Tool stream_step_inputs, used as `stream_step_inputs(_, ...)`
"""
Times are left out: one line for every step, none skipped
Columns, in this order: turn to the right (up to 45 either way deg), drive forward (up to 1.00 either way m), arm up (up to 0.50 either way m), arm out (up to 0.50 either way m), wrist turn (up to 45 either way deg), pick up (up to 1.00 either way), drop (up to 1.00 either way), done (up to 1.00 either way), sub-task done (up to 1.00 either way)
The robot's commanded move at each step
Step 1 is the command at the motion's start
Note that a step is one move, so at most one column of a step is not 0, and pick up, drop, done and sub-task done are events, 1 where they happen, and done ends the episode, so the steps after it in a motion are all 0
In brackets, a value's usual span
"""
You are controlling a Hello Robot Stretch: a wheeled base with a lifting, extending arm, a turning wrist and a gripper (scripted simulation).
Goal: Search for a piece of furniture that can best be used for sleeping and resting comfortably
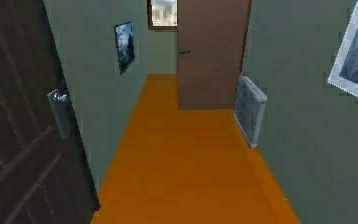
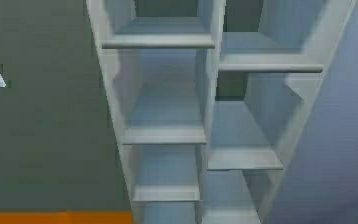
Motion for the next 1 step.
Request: stream_step_inputs(0.0,1.0,0.0,0.0,0.0,0.0,0.0,0.0,0.0)
